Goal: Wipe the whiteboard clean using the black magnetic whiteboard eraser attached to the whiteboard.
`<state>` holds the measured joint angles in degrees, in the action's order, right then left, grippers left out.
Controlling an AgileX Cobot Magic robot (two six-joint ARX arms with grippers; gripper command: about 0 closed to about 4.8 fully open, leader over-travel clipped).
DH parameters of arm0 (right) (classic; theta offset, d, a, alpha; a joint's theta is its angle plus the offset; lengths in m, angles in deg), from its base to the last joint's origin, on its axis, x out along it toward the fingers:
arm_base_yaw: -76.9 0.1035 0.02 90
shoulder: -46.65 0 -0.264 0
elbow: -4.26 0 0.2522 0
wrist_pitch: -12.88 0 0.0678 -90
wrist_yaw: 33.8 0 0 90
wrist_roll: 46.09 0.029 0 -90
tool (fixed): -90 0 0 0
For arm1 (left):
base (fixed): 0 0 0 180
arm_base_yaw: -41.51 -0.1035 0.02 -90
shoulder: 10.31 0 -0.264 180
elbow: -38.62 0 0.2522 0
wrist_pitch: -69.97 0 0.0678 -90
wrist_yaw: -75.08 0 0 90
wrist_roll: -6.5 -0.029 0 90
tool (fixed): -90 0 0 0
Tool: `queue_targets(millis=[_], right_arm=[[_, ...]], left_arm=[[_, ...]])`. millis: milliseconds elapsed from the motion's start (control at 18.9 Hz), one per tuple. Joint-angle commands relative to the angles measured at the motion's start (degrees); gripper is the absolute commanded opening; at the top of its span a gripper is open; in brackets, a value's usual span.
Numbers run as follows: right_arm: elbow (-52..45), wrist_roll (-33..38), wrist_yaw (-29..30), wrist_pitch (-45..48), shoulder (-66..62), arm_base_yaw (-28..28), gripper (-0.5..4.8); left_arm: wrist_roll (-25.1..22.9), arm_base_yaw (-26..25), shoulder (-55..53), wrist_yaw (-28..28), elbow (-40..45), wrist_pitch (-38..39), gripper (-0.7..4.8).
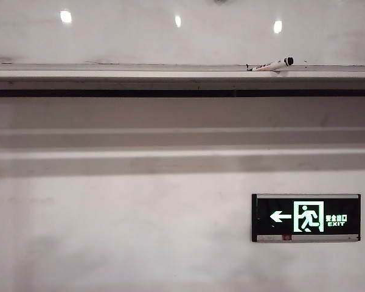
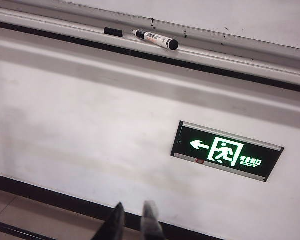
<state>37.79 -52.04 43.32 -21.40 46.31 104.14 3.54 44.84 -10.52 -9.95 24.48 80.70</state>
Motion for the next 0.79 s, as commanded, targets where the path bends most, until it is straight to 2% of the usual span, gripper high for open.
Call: queue_targets(millis=[53, 475, 581, 792], right_arm=[[0.2, 0.2, -0.3, 0.6, 0.0, 0.0, 0.54], [-2.3, 0.2, -1.0, 3.1, 0.0, -0.2, 0.54], [-5.1, 0.2, -2.6, 4.4, 0.0, -3.3, 0.54], [-12.1, 0.2, -2.4, 9.5, 0.0, -13.9, 0.54]], left_arm=[[0.0, 0.0, 0.0, 0.2, 0.0, -0.7, -0.05], [0.0, 0.0, 0.0, 0.2, 0.0, -0.7, -0.05], [0.0, 0.0, 0.0, 0.2, 0.0, -0.7, -0.05], [0.0, 0.0, 0.0, 0.2, 0.0, -0.7, -0.05]])
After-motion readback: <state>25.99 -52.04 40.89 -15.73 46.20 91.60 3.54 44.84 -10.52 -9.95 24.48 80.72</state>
